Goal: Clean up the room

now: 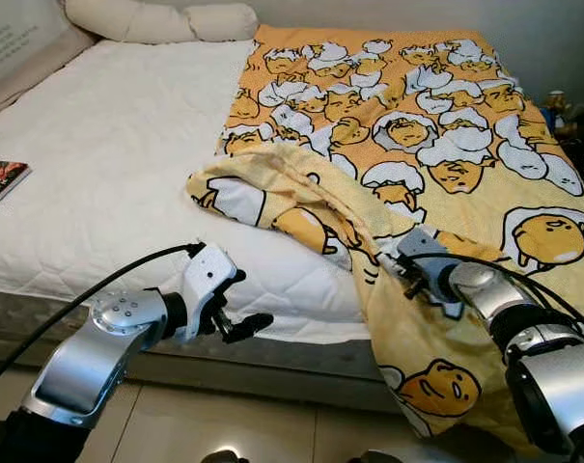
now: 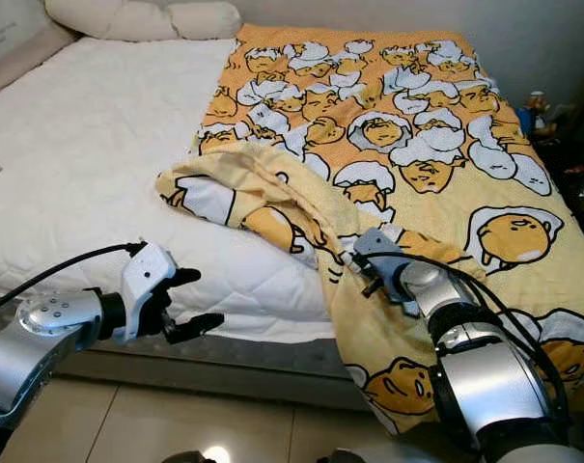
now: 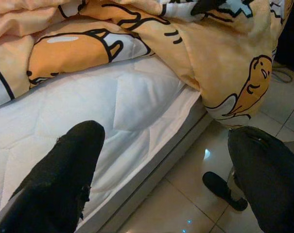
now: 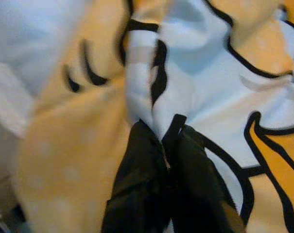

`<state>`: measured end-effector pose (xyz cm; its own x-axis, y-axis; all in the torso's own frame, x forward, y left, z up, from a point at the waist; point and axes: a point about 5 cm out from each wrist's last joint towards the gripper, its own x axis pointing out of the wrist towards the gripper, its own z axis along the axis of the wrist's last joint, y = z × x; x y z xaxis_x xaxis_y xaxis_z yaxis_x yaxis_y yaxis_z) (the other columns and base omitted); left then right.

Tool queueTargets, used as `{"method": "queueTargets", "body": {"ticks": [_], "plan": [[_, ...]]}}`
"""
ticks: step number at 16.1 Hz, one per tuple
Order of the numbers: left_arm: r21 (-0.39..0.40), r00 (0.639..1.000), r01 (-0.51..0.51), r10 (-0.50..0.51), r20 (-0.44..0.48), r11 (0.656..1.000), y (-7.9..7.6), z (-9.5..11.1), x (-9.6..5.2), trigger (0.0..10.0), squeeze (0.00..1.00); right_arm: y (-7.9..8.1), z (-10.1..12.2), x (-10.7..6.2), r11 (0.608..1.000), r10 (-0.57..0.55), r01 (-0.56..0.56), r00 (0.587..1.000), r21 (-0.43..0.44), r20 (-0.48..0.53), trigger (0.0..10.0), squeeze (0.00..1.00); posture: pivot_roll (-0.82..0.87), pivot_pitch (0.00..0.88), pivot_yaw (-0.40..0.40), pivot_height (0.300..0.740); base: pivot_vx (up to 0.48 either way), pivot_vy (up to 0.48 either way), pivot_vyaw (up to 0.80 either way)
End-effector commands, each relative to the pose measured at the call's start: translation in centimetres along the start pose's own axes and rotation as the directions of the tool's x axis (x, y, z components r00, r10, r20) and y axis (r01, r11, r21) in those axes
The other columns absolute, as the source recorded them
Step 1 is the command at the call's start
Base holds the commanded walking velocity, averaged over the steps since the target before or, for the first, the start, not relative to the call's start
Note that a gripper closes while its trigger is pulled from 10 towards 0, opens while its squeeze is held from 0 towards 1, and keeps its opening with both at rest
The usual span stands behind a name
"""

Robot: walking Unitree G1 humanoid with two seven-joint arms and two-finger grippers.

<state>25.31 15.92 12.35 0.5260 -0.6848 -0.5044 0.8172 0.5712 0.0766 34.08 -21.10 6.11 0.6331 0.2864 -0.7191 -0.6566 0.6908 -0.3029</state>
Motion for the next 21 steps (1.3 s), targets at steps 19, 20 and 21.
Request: {"method": "queueTargets", "body": {"ticks": [19,20,21], "plan": [[-0.015,0.999,0.019,-0.02,-0.032,1.0,-0.1,-1.6,-1.6,10.0,0.0,11.4,-1.6,-3.5,0.723,0.663,-0.69,0.674,-0.043,0.325,10.0,1.0,-0.02,0.0,0.063,0.74,0.0,0.0,0.0],[-0.018,0.999,0.019,-0.02,-0.038,1.0,-0.1,-1.9,-1.5,10.0,0.0,11.7,-2.2,-3.4,0.721,0.667,-0.692,0.675,-0.044,0.315,10.0,1.0,-0.03,0.0,0.073,0.74,0.0,0.0,0.0],[-0.021,0.999,0.02,-0.021,-0.041,1.0,-0.2,-2.0,-1.4,10.0,0.0,11.8,-2.8,-3.2,0.726,0.66,-0.687,0.683,-0.032,0.312,10.0,1.0,-0.04,0.0,0.081,0.74,0.0,0.0,0.0]]}}
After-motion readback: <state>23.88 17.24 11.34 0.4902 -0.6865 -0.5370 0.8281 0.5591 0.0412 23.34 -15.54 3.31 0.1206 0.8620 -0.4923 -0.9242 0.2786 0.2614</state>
